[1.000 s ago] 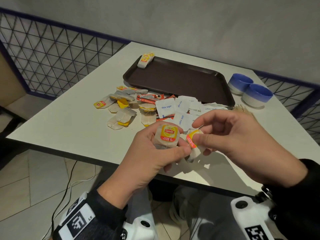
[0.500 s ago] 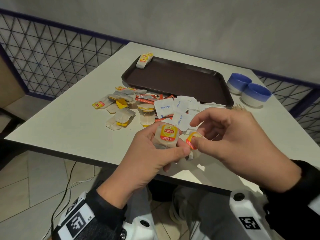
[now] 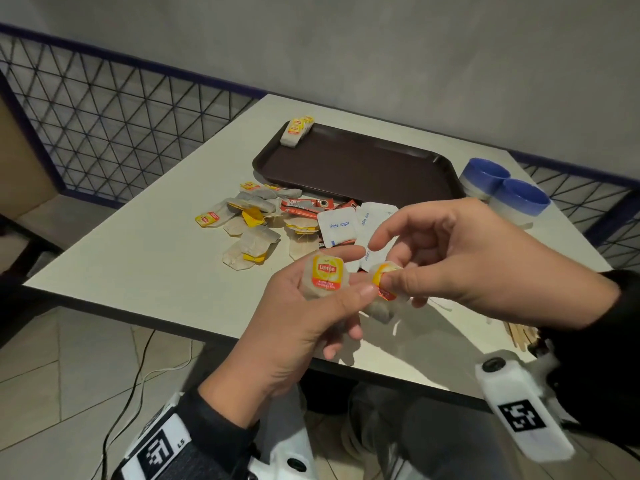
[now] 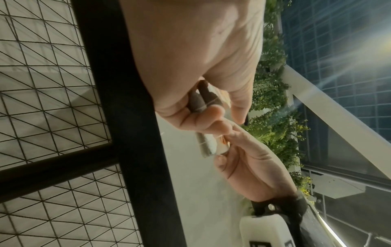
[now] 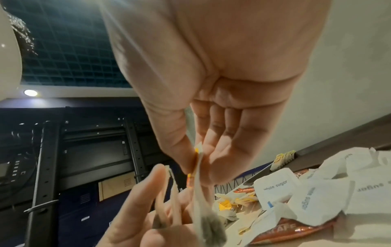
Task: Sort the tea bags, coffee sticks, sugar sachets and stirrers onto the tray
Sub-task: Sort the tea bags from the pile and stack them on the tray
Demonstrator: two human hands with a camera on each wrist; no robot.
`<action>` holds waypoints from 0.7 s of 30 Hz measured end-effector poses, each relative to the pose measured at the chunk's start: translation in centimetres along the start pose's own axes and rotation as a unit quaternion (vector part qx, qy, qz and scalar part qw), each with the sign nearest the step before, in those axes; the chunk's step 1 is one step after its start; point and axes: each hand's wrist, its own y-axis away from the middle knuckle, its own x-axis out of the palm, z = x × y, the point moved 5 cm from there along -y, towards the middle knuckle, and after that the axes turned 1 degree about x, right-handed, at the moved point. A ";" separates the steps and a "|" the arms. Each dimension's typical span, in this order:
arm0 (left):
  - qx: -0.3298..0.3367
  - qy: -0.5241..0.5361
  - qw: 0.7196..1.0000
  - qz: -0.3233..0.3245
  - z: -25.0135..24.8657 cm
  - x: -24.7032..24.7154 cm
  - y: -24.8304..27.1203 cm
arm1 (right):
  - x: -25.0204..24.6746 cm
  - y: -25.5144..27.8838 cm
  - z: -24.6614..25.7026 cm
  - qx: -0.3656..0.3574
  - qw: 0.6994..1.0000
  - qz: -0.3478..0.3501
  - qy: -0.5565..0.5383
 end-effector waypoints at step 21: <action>0.087 0.025 0.965 -0.248 -5.6 -12.6 -1.8 | 0.0 -18.1 3.8 0.035 0.994 0.027 0.101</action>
